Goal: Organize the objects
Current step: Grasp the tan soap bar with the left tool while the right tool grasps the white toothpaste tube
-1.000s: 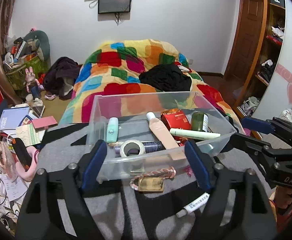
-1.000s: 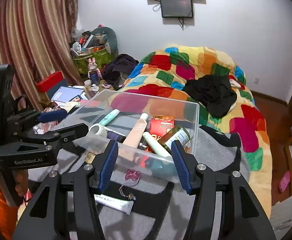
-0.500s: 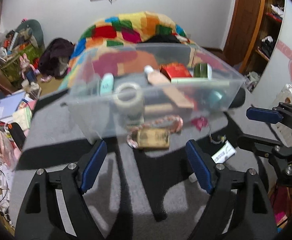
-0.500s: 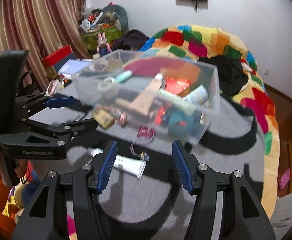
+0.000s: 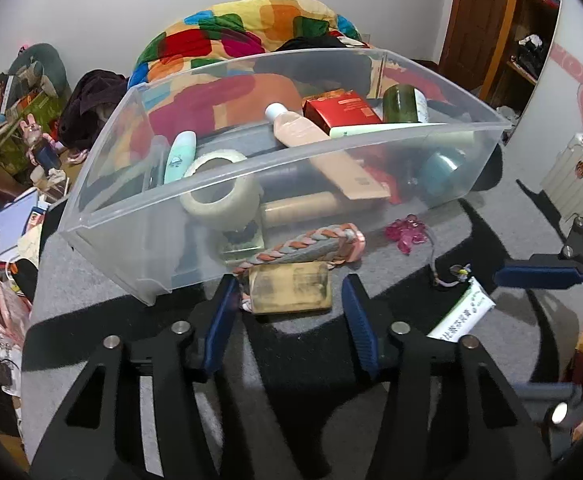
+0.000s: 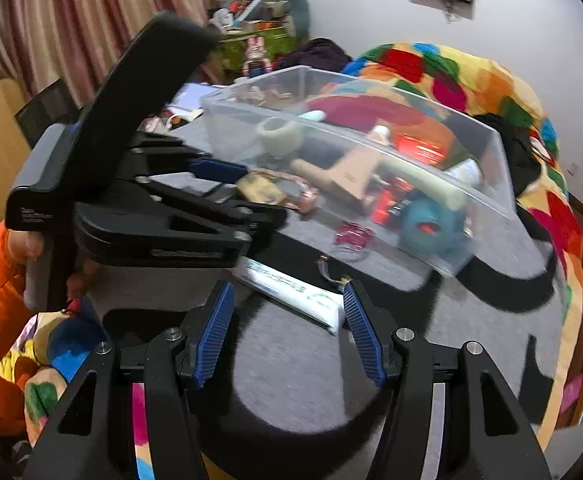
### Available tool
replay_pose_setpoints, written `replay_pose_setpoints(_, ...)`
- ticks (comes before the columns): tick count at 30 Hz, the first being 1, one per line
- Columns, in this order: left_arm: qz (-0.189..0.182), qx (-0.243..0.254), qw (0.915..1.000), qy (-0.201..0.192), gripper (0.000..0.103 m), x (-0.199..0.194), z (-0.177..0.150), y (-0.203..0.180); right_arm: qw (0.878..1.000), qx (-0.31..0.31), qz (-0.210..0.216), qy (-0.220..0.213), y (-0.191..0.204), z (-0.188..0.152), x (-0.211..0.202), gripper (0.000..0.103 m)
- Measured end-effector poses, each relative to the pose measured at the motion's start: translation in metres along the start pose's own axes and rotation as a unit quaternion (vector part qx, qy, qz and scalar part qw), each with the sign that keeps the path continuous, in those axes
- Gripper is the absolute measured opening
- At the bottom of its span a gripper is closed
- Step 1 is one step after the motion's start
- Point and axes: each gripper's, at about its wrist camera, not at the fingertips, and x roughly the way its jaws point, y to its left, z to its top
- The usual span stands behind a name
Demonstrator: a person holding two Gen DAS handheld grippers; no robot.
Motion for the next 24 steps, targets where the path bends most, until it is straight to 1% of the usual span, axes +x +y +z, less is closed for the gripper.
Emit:
replay_pose_setpoints(3,-0.004,-0.009,0.9999,-0.005,0.040,-0.003,-0.002,0.005,1.000,-0.020,0.004,0.005,0.008,0.003,0.006,0.053)
replay_pose_setpoints(5,-0.013,-0.018,0.9997,-0.008,0.040,-0.006,-0.003,0.010,0.999,-0.032,-0.003,0.005,0.011,0.006,0.009,0.052)
replay_pose_setpoints(6,-0.018,-0.024,0.9995,-0.010,0.040,-0.008,-0.005,0.013,0.999,-0.038,-0.005,0.006,0.013,0.009,0.011,0.049)
replay_pose_setpoints(8,-0.026,-0.035,0.9989,-0.019,0.040,-0.013,-0.008,0.018,0.999,-0.052,0.004,0.013,0.015,0.010,0.014,0.045)
replay_pose_setpoints(12,-0.037,-0.051,0.9974,-0.034,0.040,-0.027,-0.018,0.028,0.997,-0.074,0.001,0.026,0.020,0.011,0.021,0.042)
replay_pose_setpoints(13,-0.038,-0.054,0.9972,-0.036,0.040,-0.030,-0.020,0.030,0.997,-0.076,0.004,0.029,0.020,0.010,0.022,0.038)
replay_pose_setpoints(18,-0.043,-0.062,0.9966,-0.032,0.040,-0.042,-0.037,0.039,0.997,-0.064,0.011,0.041,0.019,0.009,0.030,0.031)
replay_pose_setpoints(19,-0.042,-0.062,0.9967,-0.031,0.040,-0.044,-0.041,0.040,0.997,-0.057,0.016,0.041,0.018,0.009,0.030,0.028)
replay_pose_setpoints(22,-0.043,-0.058,0.9971,-0.024,0.040,-0.045,-0.050,0.039,0.998,-0.037,0.018,0.043,0.014,0.011,0.032,0.016)
replay_pose_setpoints(23,-0.044,-0.057,0.9972,-0.022,0.040,-0.044,-0.052,0.037,0.998,-0.030,0.018,0.044,0.013,0.011,0.031,0.014)
replay_pose_setpoints(24,-0.044,-0.054,0.9974,-0.019,0.040,-0.043,-0.055,0.036,0.999,-0.024,0.019,0.044,0.012,0.011,0.031,0.014)
